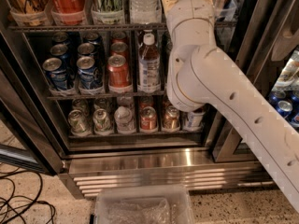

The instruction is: Pick water bottle from top shelf of fridge

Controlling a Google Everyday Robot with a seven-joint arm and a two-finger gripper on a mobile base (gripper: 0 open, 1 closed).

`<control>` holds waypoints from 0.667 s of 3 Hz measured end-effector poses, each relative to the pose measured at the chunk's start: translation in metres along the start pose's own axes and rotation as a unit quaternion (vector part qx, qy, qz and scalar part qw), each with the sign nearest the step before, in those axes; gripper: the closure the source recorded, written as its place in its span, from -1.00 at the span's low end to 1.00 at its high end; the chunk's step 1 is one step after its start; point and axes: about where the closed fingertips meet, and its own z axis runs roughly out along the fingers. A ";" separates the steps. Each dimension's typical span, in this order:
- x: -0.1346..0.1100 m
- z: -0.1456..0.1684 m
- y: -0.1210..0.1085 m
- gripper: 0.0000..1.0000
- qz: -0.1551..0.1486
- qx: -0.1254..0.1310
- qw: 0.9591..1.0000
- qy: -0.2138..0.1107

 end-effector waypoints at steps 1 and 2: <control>0.005 0.010 -0.005 -0.36 -0.005 0.009 1.000 0.002; 0.007 0.022 -0.006 -0.36 -0.010 0.015 1.000 0.003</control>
Offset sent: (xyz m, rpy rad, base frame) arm 0.0368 -0.0119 0.0032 -0.0146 0.0004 -0.0510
